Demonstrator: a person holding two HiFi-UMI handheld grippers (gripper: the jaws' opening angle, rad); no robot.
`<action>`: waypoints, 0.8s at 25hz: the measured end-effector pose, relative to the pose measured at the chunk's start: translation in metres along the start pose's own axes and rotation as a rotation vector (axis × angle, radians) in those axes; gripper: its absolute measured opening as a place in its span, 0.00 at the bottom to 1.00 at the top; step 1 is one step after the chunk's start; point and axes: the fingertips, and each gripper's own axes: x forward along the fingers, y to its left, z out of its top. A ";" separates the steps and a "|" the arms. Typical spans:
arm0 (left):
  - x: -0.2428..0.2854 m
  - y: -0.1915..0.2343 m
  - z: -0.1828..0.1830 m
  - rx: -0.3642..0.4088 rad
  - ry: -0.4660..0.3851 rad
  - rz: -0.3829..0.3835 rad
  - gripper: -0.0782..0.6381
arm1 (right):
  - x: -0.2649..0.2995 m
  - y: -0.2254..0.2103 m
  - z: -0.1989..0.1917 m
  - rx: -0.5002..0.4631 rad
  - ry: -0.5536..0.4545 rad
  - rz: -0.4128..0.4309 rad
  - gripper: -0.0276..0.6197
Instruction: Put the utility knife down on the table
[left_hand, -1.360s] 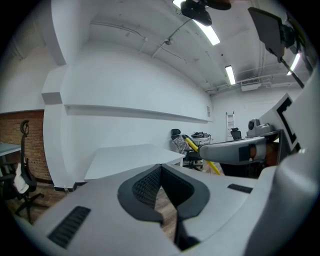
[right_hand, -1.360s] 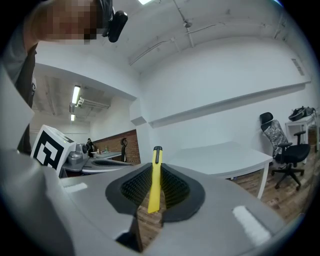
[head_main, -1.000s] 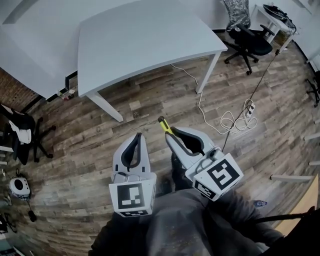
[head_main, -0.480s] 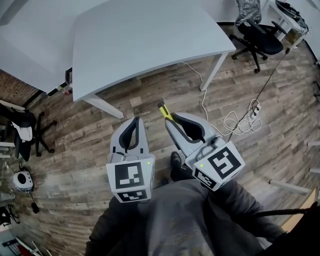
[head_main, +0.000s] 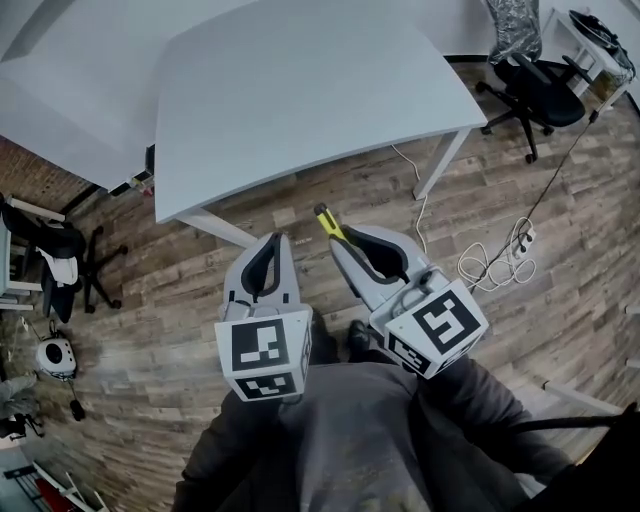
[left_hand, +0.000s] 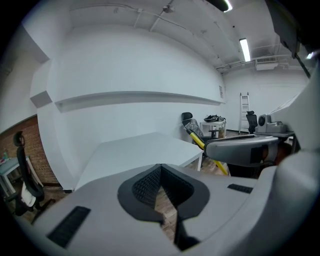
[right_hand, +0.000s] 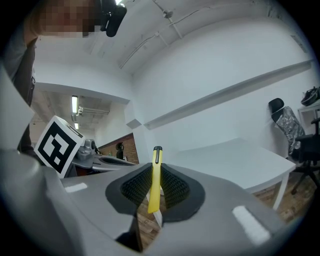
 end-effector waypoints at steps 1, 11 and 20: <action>0.007 0.004 0.003 0.000 -0.003 0.005 0.11 | 0.006 -0.005 0.001 -0.006 0.000 0.001 0.12; 0.084 0.070 0.037 -0.005 -0.051 0.065 0.11 | 0.101 -0.065 0.016 -0.054 0.013 -0.024 0.12; 0.167 0.127 0.037 -0.030 -0.014 0.023 0.11 | 0.192 -0.106 -0.001 -0.020 0.075 -0.050 0.12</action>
